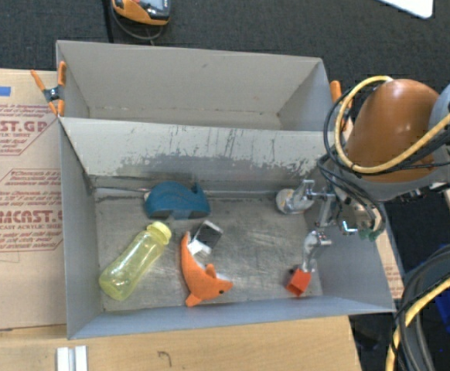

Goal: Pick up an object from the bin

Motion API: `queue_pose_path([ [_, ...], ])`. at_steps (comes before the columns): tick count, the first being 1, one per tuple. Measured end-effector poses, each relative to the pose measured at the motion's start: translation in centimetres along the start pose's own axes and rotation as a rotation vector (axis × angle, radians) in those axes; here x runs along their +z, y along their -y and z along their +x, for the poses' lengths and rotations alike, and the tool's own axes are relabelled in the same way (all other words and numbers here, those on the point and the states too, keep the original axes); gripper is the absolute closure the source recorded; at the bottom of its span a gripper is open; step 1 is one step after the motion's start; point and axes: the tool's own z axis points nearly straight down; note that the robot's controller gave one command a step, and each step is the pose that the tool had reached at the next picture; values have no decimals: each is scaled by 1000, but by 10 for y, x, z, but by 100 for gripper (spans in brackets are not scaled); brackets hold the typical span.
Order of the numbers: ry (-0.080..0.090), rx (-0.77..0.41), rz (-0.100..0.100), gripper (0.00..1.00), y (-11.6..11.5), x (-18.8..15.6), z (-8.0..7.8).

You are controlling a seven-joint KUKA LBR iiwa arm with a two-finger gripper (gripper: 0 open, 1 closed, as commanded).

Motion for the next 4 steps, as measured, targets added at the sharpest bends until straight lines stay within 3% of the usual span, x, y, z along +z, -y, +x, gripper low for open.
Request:
queue_pose_path([
  [1,8,-1,1,0,0,-4,-2],
  [2,15,-69,1,0,27,32,3],
  [3,4,-256,3,0,38,60,13],
  [4,12,-508,1,100,18,135,-2],
])
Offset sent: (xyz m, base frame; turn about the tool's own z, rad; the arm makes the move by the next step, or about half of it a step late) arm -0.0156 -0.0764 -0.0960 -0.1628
